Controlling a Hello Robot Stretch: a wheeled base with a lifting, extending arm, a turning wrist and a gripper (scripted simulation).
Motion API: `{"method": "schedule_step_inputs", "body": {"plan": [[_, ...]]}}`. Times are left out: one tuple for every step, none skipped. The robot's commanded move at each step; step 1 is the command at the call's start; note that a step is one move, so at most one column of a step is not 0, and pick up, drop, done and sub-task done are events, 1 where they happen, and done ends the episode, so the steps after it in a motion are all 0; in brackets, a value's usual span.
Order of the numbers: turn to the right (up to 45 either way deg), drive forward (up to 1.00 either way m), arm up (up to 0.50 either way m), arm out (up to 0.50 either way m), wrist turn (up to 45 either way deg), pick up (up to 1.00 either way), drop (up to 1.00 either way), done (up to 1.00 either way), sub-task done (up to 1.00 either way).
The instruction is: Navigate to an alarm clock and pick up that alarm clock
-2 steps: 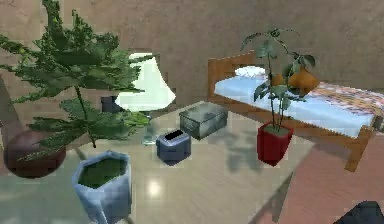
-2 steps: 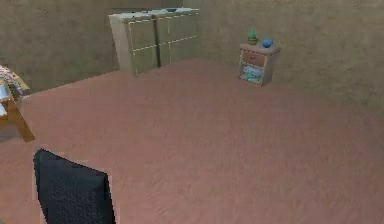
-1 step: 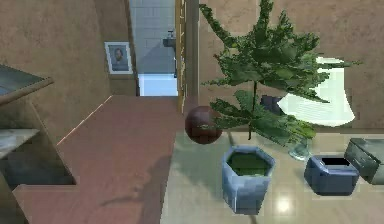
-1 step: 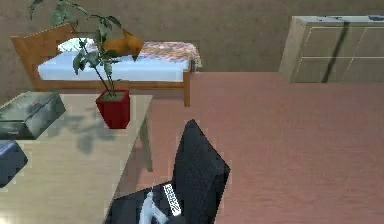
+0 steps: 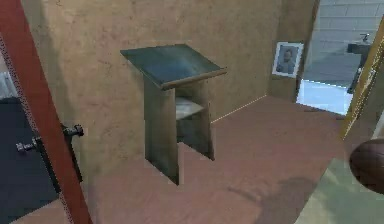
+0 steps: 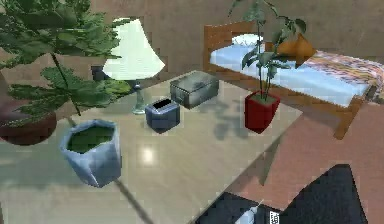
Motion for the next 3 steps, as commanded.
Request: {"method": "schedule_step_inputs", "body": {"plan": [[45.0, 0.00, 0.00, 0.00, 0.0, 0.00, 0.00, 0.00, 0.00], [45.0, 0.00, 0.00, 0.00, 0.0, 0.00, 0.00, 0.00, 0.00], [39.0, 0.00, 0.00, 0.00, 0.0, 0.00, 0.00, 0.00, 0.00]]}}
